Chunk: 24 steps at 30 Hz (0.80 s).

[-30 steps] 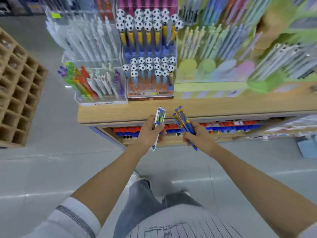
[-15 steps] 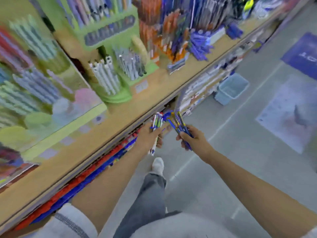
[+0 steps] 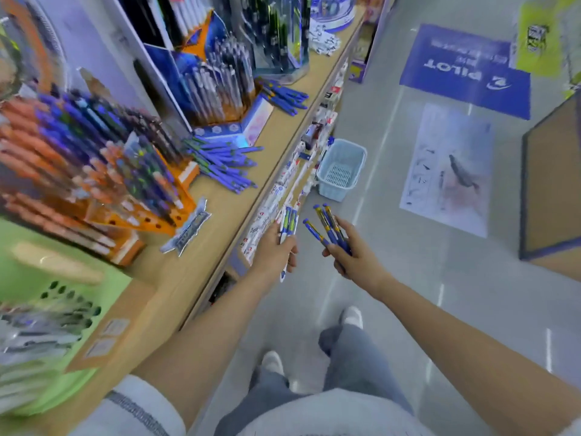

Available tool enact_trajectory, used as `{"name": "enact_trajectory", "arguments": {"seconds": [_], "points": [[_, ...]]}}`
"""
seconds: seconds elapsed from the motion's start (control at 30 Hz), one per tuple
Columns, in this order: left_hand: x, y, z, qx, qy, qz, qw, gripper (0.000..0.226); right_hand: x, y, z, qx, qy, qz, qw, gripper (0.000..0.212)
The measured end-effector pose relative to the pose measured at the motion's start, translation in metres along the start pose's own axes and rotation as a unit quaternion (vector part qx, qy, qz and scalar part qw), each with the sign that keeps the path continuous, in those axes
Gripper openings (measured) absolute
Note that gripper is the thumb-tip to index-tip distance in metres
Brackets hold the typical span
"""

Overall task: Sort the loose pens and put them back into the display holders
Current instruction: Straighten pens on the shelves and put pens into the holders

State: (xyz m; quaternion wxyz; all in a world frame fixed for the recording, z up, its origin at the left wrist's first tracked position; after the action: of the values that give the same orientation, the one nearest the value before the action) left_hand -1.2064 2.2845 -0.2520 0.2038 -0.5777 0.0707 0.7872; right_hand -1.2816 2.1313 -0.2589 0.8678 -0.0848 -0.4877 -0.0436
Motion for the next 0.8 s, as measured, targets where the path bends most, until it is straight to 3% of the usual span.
{"name": "enact_trajectory", "arguments": {"seconds": [0.13,0.3,0.53,0.8], "points": [[-0.018,0.041,-0.080,-0.021,-0.002,0.000,1.000,0.009,0.023,-0.061,-0.072,0.013,0.006,0.020,1.000,0.051],[-0.041,0.080,-0.162,-0.116,-0.023,0.045,0.992,0.005,0.064,-0.130,-0.157,0.043,0.006,0.060,0.997,0.050],[-0.074,0.091,-0.235,-0.225,-0.036,0.108,0.968,0.010,0.132,-0.162,-0.253,0.119,-0.035,0.147,0.981,0.073],[-0.089,0.041,-0.300,-0.303,-0.029,0.101,0.947,0.004,0.191,-0.123,-0.357,0.133,-0.082,0.190,0.969,0.032]]}}
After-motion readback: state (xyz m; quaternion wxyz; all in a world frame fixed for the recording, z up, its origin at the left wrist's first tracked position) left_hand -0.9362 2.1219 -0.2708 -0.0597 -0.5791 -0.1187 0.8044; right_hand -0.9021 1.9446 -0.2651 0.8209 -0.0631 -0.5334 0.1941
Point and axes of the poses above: each hand's wrist, its own z-axis away from the middle knuckle, its own y-axis out of the palm, x = y × z, the point moved 5 cm from there along -z, towards the middle knuckle, and after that the axes turned 10 degrees about y, right-handed, at the moved point
